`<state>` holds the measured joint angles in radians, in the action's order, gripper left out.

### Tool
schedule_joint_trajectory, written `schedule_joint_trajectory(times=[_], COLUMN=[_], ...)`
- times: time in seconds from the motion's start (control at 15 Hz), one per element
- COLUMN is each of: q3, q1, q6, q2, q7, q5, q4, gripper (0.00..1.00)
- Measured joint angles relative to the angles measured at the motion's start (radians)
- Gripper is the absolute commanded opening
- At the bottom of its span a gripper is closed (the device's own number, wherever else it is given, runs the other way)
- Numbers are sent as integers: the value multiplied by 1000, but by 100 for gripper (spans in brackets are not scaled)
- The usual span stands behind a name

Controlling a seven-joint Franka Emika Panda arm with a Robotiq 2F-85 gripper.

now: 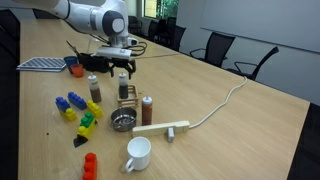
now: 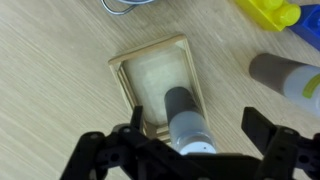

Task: Remove the bottle from the basket

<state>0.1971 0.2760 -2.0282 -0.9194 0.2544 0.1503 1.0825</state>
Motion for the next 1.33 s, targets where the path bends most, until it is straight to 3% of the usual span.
schedule_joint_trajectory(times=[0.27,0.93,1.07,1.33], q3=[16,-3,-11,-28], q1=[15,76,77,75], q6=[78,92,92,92], q2=[-104,-289,-303,-317], q7=[51,70,70,65], q5=[-24,-53,-41,-40], q4=[-179,-412,-431,-462], gripper=[100,100,72,44])
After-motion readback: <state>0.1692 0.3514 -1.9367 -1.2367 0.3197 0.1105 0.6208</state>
